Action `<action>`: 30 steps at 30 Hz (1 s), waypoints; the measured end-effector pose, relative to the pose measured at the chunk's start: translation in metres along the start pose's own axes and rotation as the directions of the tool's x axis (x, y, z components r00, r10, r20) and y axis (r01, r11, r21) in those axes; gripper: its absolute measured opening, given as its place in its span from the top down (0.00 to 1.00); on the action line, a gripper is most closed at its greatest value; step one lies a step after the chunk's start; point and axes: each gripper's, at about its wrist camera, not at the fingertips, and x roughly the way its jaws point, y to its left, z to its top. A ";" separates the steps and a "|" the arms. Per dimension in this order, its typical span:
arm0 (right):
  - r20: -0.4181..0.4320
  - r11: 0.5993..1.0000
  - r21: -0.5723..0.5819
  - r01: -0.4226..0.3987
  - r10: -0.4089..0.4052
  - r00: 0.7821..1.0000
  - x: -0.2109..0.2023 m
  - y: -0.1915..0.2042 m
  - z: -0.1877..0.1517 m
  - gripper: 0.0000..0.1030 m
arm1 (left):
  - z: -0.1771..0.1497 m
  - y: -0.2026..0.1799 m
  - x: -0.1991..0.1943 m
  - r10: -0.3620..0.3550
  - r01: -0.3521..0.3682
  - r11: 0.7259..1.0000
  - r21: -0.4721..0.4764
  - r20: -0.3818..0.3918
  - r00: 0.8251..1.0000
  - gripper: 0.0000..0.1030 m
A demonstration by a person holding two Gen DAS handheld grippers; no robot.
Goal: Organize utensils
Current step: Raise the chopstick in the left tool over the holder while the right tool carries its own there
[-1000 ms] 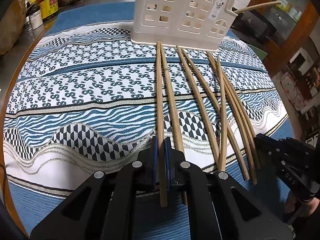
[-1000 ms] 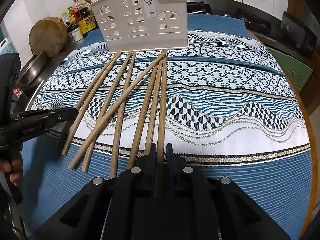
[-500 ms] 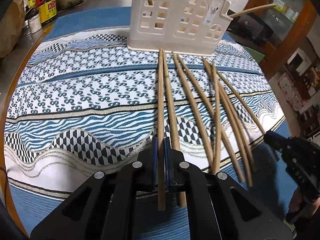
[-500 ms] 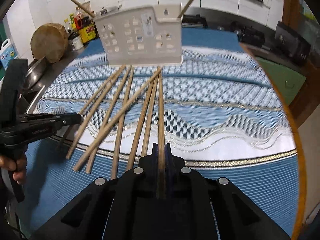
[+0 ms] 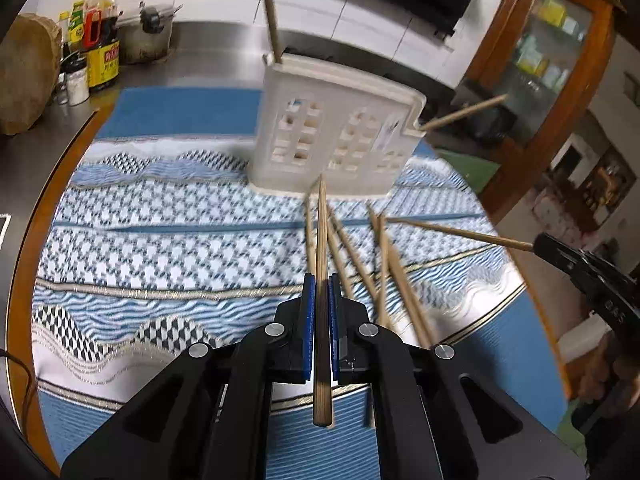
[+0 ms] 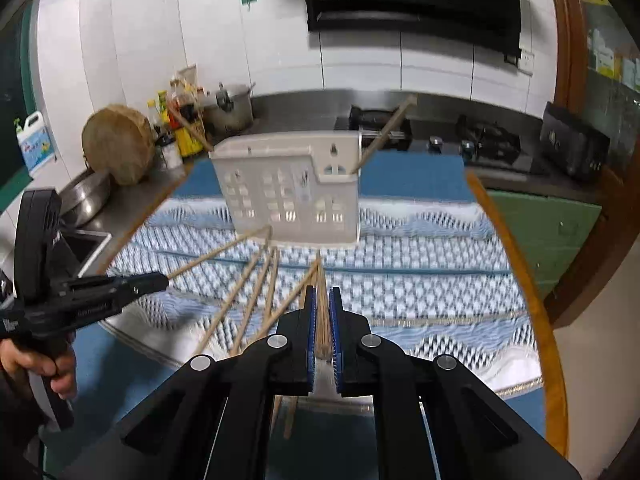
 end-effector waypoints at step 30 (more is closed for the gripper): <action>0.290 0.991 -0.135 0.002 0.037 0.956 -0.059 0.003 0.142 0.94 | 0.117 -0.017 -0.081 -0.169 0.153 0.984 0.093 0.187 0.968 0.95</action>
